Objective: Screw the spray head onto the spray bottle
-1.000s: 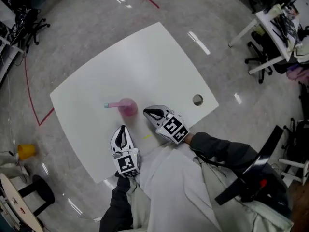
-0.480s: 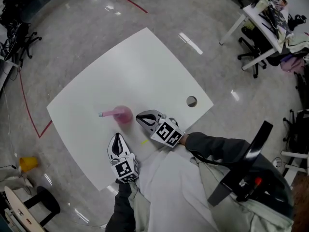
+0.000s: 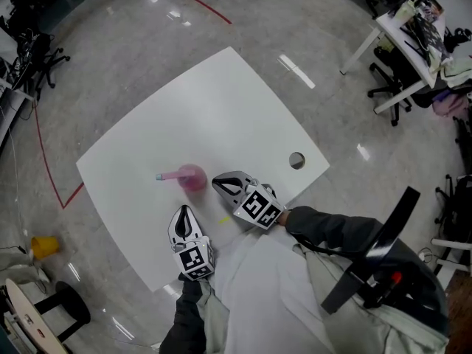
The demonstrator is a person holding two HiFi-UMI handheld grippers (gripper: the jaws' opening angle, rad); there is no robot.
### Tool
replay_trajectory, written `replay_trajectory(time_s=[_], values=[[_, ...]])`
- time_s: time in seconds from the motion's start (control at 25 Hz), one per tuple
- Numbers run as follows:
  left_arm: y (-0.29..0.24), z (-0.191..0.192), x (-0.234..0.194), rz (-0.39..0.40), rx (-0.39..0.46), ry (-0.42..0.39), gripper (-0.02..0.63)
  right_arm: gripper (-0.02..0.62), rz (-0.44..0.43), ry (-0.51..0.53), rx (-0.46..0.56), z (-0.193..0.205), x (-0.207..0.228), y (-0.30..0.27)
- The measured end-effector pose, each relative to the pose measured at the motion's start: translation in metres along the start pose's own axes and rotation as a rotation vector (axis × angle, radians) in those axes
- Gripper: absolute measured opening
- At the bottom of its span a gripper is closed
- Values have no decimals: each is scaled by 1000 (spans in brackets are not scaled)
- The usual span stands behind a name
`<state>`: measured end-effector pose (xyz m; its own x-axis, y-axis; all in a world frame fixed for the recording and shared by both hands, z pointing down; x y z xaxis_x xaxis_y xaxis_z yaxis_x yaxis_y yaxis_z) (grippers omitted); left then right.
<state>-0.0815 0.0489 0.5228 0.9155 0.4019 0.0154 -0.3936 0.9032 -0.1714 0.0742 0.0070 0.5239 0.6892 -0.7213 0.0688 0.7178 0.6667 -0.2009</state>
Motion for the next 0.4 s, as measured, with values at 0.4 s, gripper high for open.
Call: replay_trajectory(time_s=[0.4], values=[[-3,4,10,31,-8,3,5,-6,-1,47,-9,3,-2,6]])
Point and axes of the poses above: the fingertips, and each gripper's own axes: y backward along the fingers, x to its right, z out of its underside, the point moved 6 cm from there along y, backward along the fingers, and after that the axes turned 14 degrees about x, right-handed, at the moved point
